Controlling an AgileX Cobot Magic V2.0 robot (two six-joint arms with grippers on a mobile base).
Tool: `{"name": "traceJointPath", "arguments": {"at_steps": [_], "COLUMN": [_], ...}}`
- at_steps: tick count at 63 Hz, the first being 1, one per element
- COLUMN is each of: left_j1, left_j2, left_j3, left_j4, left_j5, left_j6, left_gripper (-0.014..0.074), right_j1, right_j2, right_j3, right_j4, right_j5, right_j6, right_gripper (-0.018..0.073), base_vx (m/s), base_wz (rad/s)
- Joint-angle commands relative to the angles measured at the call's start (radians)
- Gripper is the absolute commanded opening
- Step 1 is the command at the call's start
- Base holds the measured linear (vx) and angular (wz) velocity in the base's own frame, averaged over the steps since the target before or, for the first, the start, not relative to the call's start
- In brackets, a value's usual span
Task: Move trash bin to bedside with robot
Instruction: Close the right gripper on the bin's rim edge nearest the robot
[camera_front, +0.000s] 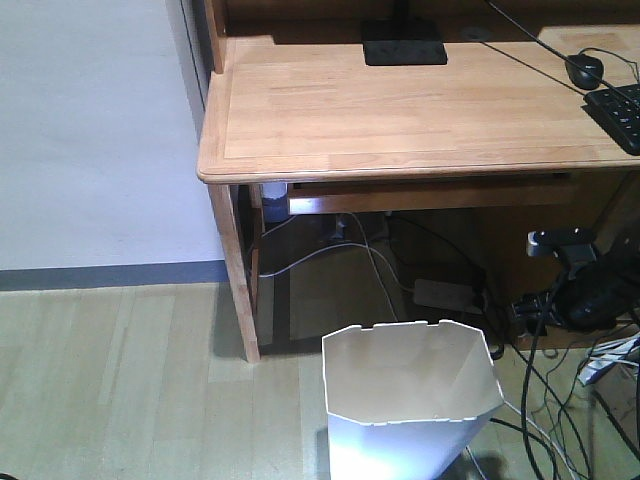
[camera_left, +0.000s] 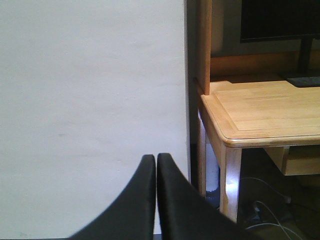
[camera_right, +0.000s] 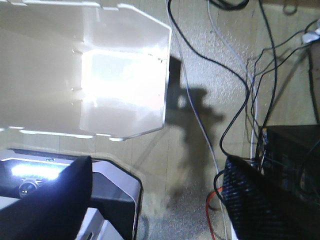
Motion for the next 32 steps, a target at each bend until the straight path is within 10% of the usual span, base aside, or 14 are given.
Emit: {"name": "traceJointPath", "arguments": {"at_steps": [1,32], "left_j1": [-0.006,-0.006], "left_j2": [-0.005,-0.005], "left_j3": [-0.024,-0.024], "left_j4": [-0.002,-0.002], "left_j5": [-0.073,-0.073], "left_j6": [-0.004,-0.004], "left_gripper": [-0.0006,-0.0006], "right_j1": [-0.027,-0.054], "right_j2": [0.058,0.484], "right_j3": [-0.062,-0.369], "right_j4": [0.055,0.367], "right_j5": [-0.029,0.010], "right_j6": [-0.094,-0.434], "right_gripper": [0.0522,0.0522], "base_vx": [0.00,0.00], "base_wz": [0.00,0.00]}}
